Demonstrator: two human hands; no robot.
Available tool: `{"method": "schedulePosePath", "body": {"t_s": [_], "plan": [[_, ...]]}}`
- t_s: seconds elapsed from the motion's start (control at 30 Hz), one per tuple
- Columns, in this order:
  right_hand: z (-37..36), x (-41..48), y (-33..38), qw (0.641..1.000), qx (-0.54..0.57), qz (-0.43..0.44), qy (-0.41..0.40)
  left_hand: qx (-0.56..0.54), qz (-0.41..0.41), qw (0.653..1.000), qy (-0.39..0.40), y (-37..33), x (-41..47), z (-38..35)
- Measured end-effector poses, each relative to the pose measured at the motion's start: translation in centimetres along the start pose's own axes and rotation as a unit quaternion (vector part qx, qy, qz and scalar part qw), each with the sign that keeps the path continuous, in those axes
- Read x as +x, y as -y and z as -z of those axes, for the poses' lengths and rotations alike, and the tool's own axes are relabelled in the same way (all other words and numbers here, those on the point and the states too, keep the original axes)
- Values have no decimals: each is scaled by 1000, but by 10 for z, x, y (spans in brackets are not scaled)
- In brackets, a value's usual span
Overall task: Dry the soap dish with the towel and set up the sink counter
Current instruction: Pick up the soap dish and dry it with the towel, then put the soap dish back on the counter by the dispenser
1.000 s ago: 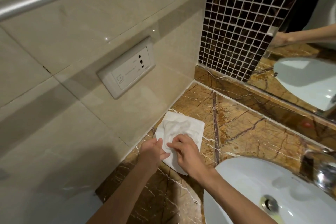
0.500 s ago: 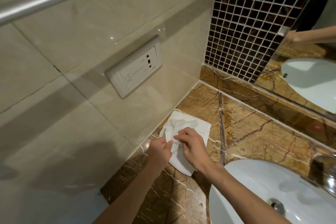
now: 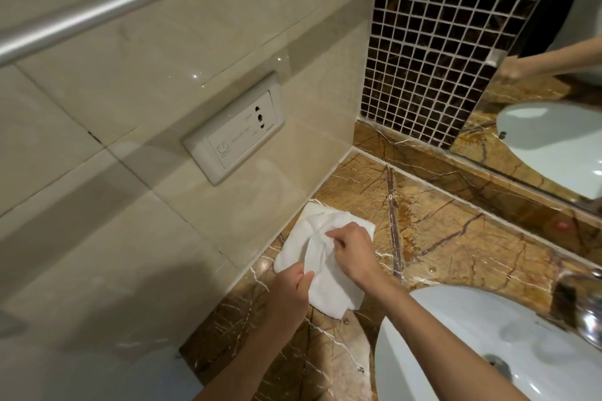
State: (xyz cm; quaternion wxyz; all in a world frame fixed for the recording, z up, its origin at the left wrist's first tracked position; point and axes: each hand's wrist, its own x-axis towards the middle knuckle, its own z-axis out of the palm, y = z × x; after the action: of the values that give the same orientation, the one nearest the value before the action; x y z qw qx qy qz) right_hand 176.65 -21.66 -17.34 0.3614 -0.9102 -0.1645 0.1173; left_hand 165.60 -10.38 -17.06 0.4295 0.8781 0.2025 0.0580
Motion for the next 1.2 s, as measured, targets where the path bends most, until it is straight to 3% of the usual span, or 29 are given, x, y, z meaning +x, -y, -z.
{"method": "schedulePosePath", "body": {"t_s": [0.07, 0.13, 0.27, 0.33, 0.4, 0.53, 0.63, 0.67, 0.77, 0.83, 1.0, 1.2], "plan": [[2, -11, 6, 997, 3, -3, -75, 15, -35, 999, 4, 2, -2, 0], [5, -26, 16, 991, 56, 5, -126, 57, -127, 990, 2, -1, -3, 1], [9, -42, 18, 988, 104, -104, -41, 60, -231, 971, 11, -2, -10, 4], [10, -39, 10, 971, 166, -169, 8, 68, -245, 966, 35, 7, -9, 4], [9, -35, 4, 944, 245, -216, 43, 40, -202, 974, 100, 15, -8, 10], [1, -35, 4, 950, 201, -226, 79, -21, -14, 990, 140, 19, -1, 17], [-1, -43, 6, 933, 236, -268, 51, -58, 62, 990, 116, 14, 3, 15], [-2, -48, 7, 921, 262, -286, 29, -135, 105, 979, 113, 11, 2, 16], [-8, -67, 9, 873, 349, -335, -67, -360, 218, 899, 117, 1, 3, 17], [-10, -81, 10, 839, 403, -346, -121, -382, 226, 888, 120, -13, 5, 14], [4, -111, 6, 781, 459, -355, -229, -308, 188, 920, 154, -54, 3, -8], [47, -155, -26, 737, 494, -357, -292, -272, 140, 925, 225, -98, -23, -53]]}}
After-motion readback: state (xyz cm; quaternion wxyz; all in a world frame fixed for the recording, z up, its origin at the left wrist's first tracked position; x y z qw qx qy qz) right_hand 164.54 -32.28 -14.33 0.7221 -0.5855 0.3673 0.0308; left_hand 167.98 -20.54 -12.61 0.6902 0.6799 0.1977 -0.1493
